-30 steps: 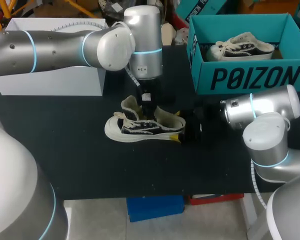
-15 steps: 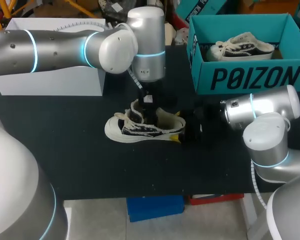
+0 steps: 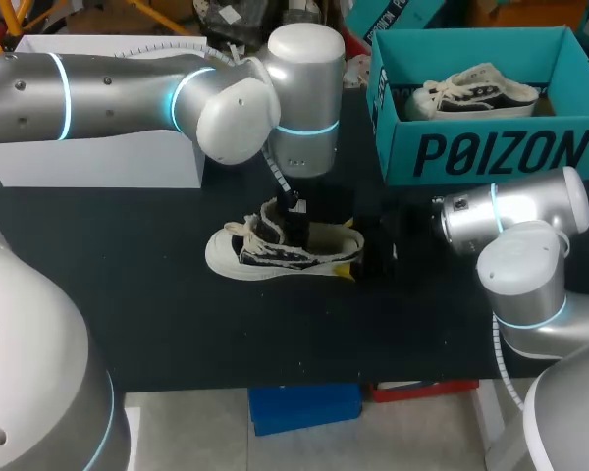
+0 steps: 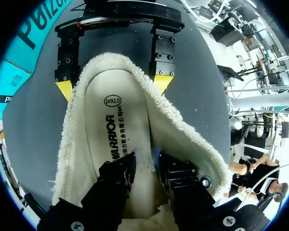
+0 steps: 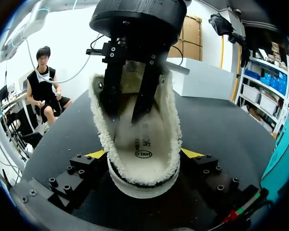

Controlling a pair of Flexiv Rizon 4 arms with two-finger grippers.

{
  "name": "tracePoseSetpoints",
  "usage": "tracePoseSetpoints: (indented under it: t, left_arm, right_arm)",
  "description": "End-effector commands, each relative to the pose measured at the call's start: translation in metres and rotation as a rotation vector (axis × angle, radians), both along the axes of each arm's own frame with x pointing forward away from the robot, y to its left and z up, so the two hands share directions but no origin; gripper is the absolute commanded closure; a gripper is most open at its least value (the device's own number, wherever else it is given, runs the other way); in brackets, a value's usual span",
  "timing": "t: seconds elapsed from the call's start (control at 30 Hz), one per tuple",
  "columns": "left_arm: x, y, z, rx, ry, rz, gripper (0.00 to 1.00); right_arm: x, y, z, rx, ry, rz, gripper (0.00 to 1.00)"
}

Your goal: Take the shoe out of the shoebox, open the shoe tongue, remove and reinsert the insole, then place the shoe into the shoebox

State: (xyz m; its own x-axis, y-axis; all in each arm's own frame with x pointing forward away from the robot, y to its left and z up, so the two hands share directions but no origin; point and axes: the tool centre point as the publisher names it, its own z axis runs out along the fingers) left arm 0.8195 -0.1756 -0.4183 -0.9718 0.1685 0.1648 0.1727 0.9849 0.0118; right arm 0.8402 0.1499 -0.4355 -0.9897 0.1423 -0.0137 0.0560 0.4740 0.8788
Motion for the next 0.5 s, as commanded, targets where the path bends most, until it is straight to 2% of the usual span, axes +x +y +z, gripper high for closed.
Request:
tracePoseSetpoints:
  t: [0.03, 0.1, 0.17, 0.33, 0.5]
  left_arm:
    - [-0.006, 0.006, -0.015, -0.021, -0.098, -0.007, 0.64]
    - [0.0, 0.008, -0.018, -0.01, -0.131, -0.013, 0.62]
    - [0.005, 0.011, -0.022, -0.002, -0.173, -0.03, 0.7]
    - [0.011, 0.013, -0.036, 0.059, -0.316, -0.053, 0.66]
    - [0.019, 0.014, -0.044, 0.073, -0.445, -0.032, 0.66]
  right_arm:
    - [0.001, 0.0, 0.001, -0.001, 0.002, -0.003, 1.0]
    - [0.001, 0.0, 0.001, -0.001, 0.002, -0.003, 1.0]
    - [0.001, 0.0, 0.001, -0.001, 0.002, -0.003, 1.0]
    - [0.001, 0.0, 0.001, -0.001, 0.002, -0.003, 1.0]
    - [0.001, 0.0, 0.001, -0.001, 0.002, -0.003, 1.0]
